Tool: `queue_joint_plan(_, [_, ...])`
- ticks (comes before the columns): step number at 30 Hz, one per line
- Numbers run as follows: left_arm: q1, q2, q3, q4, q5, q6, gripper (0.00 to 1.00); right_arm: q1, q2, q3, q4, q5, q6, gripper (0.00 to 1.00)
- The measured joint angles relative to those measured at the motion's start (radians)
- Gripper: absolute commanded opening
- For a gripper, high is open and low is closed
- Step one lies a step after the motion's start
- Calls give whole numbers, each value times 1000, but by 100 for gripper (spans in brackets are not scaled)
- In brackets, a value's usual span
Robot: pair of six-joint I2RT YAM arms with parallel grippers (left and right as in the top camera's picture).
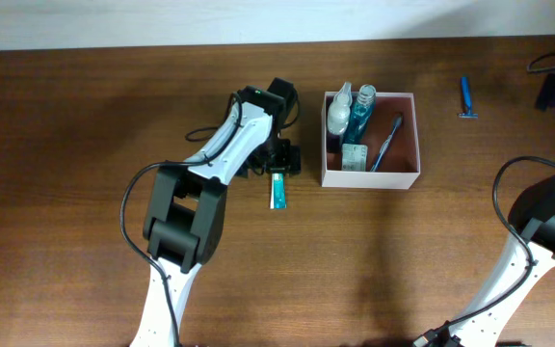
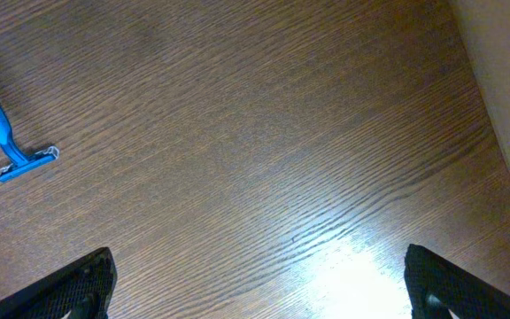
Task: Pack container
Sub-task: 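Lower the left gripper and close it on the toothpaste tube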
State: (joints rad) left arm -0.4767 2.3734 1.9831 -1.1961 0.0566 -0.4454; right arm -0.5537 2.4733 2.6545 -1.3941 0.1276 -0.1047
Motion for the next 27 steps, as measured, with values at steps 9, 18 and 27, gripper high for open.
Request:
queue_joint_plan(9, [-2,0,-1,9,0,0,99,0,0,0,0,0,0,99])
queue_joint_plan(18, [-2,25,-1,8,-4,0,99,0,0,0,0,0,0,99])
queue_joint_plan(27, [-2,25,-1,9,-3,-3,72,0,0,0,0,0,0,99])
